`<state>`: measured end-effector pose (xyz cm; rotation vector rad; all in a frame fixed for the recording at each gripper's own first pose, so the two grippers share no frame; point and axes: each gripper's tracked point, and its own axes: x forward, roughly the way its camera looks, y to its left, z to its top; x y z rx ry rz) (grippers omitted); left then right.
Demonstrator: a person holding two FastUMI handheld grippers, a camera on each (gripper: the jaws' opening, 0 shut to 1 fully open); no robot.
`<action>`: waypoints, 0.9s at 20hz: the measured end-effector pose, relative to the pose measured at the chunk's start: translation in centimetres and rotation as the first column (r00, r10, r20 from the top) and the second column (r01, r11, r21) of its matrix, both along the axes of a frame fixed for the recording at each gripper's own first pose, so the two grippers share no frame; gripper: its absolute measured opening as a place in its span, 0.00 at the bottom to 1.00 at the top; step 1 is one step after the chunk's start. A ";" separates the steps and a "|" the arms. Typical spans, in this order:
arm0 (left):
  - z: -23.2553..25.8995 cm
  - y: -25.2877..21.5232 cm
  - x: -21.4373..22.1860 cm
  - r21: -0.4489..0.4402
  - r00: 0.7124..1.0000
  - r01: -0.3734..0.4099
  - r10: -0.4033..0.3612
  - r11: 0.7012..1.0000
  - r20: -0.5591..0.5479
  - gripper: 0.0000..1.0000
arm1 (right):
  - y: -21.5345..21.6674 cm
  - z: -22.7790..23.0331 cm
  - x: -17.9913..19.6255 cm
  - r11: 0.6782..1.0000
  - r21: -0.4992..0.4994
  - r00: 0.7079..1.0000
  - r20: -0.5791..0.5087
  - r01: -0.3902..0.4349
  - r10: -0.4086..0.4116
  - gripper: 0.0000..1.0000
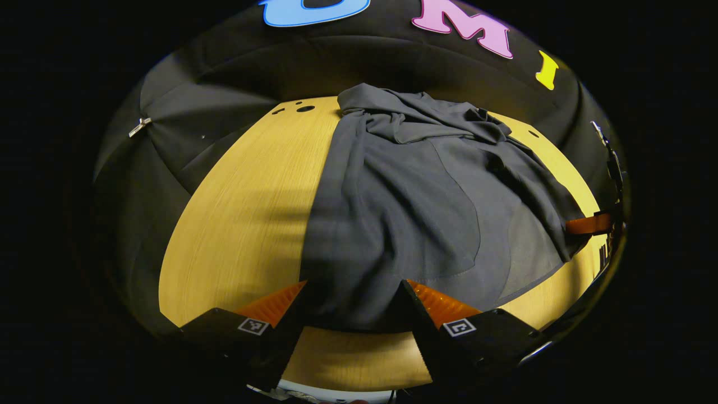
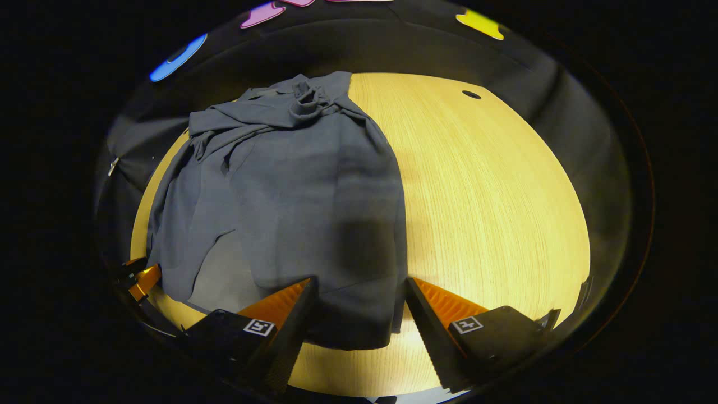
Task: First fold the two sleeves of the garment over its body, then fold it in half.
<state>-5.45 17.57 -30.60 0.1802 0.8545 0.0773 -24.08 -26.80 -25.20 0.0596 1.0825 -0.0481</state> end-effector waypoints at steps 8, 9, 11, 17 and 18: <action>-0.4 -0.2 -0.1 -0.009 1.000 0.000 0.000 1.000 -0.004 0.97 | 0.7 -0.3 0.0 1.000 -0.021 0.999 -0.034 -0.004 0.004 0.92; -0.5 -0.6 0.0 -0.010 1.000 0.017 -0.016 1.000 0.003 0.93 | 1.2 -0.4 0.0 1.000 -0.016 0.999 -0.036 -0.016 0.015 0.93; -0.8 -1.8 0.2 -0.008 0.998 0.061 -0.061 0.998 0.013 0.74 | 2.4 -0.4 0.0 0.999 -0.006 0.998 -0.041 -0.047 0.046 0.68; -0.8 -3.3 0.5 -0.026 0.998 0.060 -0.059 0.998 0.026 0.10 | 4.4 -0.2 -0.5 0.987 0.075 0.988 -0.045 -0.142 0.145 0.07; -0.9 -3.3 0.7 -0.038 0.998 0.056 -0.055 0.998 0.012 0.08 | 4.4 -0.1 -0.3 0.984 0.107 0.988 -0.045 -0.141 0.147 0.07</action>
